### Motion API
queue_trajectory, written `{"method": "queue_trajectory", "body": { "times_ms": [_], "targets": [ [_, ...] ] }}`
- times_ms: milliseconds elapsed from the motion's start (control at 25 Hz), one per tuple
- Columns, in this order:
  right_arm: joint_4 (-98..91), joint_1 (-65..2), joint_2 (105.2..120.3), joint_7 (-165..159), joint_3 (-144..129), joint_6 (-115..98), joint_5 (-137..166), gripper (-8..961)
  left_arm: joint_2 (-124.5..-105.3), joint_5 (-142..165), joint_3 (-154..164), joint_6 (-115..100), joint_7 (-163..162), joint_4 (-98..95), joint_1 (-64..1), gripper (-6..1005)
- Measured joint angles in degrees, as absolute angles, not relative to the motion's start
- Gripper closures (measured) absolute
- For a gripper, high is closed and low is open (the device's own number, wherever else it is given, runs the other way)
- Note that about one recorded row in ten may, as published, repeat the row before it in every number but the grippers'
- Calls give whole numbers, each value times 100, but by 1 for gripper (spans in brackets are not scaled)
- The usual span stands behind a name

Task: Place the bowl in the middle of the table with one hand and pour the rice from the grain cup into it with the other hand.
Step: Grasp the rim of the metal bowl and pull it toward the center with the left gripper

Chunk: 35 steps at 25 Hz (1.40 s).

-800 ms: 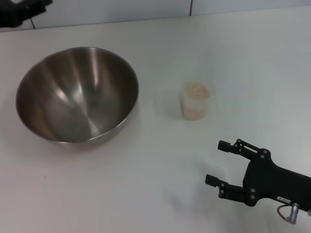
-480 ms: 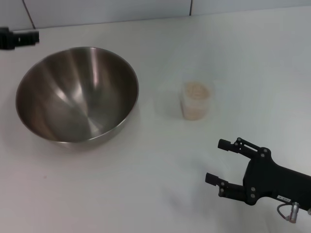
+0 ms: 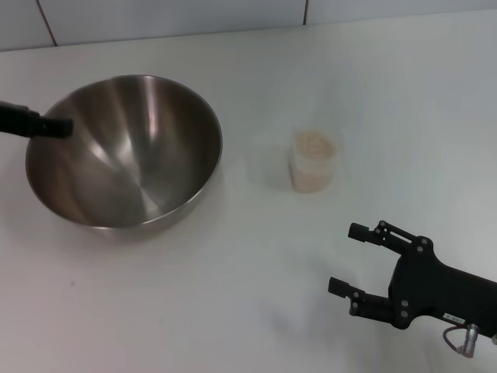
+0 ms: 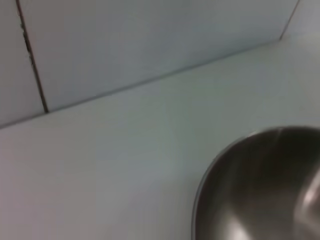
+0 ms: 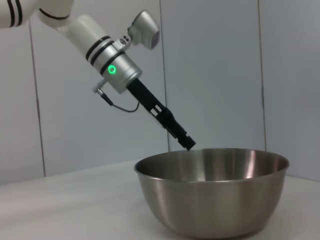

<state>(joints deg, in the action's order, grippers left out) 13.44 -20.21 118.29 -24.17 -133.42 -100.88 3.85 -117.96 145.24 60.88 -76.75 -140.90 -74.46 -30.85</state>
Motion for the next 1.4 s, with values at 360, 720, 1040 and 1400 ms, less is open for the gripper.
{"method": "queue_trajectory", "body": {
  "times_ms": [360,720,1040,1400],
  "targets": [
    [1345,-2021,11829,-2416,-13342,-10074,385,138,-11802,14783,5950,-7586,-13854,-6732,-3390,210],
    [1344,-2021,11829,-2417,-13342,-10047,386,139,-11825,14873,5975,-7541,-13831,-6636,-3411,215],
    [1345,-2021,11829,-2417,-13342,-10042,386,139,-11798,14880,5872,-7497,-13709,-6344,-3537,488],
    [1345,-2021,11829,-2417,-13341,-10042,391,138,-11794,14863,5861,-7495,-13675,-6166,-3688,690]
  ]
}}
